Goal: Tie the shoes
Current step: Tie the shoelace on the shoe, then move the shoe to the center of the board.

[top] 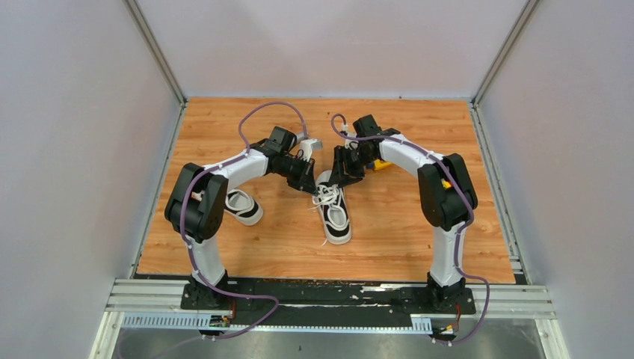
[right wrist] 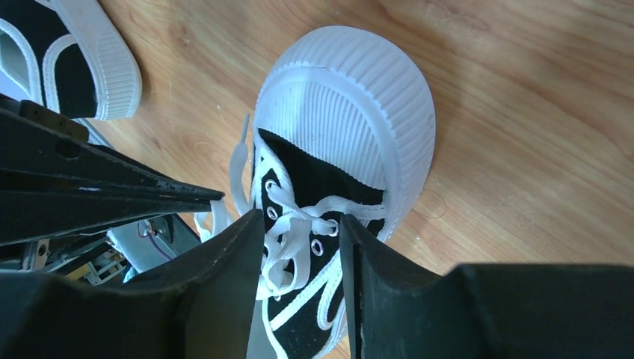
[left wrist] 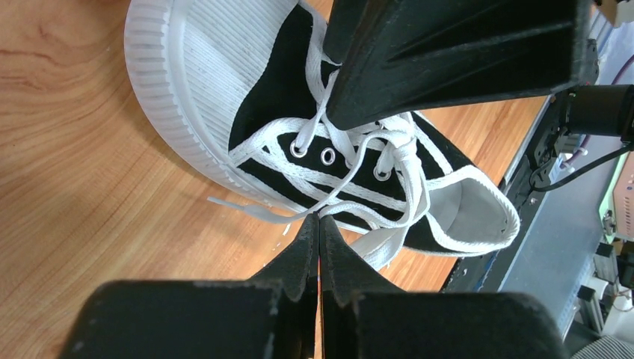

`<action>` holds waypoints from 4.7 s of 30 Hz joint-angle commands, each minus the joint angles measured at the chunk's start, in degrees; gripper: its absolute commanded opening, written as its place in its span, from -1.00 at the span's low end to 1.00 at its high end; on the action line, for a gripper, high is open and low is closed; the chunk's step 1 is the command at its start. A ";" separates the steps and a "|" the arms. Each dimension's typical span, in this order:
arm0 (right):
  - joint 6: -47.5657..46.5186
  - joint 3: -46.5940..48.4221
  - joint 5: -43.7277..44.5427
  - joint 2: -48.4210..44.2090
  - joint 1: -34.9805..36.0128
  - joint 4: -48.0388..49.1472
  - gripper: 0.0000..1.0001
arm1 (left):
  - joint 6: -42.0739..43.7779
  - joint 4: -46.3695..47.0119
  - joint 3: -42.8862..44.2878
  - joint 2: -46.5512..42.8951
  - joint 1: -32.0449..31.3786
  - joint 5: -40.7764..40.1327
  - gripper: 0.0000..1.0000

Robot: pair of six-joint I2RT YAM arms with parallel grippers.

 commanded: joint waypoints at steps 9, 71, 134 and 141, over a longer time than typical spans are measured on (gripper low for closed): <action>-1.43 0.52 5.67 -0.18 2.26 -1.99 -0.29 | -0.38 0.82 -0.08 -1.71 -0.26 0.92 -1.00; -10.24 -12.51 14.50 -10.54 -15.97 4.94 -1.00 | 19.82 -17.69 5.55 0.34 0.57 -29.67 -1.00; -25.66 7.98 20.00 0.99 3.18 -0.83 0.18 | 28.50 -29.26 -9.60 -30.36 8.04 -35.69 0.59; -25.47 3.75 13.45 -10.17 2.11 -2.95 0.64 | 30.11 -25.51 -11.39 -21.91 8.05 -35.84 0.30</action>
